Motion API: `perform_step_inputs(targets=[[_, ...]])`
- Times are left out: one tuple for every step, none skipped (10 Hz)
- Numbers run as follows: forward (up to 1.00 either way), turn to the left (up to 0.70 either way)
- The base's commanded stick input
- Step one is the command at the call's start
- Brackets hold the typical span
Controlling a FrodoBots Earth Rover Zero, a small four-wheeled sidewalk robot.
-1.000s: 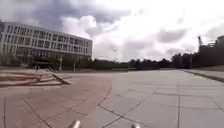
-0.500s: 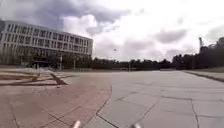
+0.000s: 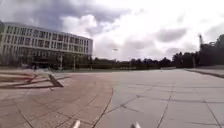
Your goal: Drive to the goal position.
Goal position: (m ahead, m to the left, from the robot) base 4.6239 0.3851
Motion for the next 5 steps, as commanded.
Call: perform_step_inputs(targets=[[0.7, 0.0], [0.7, 0.0], [0.7, 0.0], [0.7, 0.0], [0.7, 0.0]])
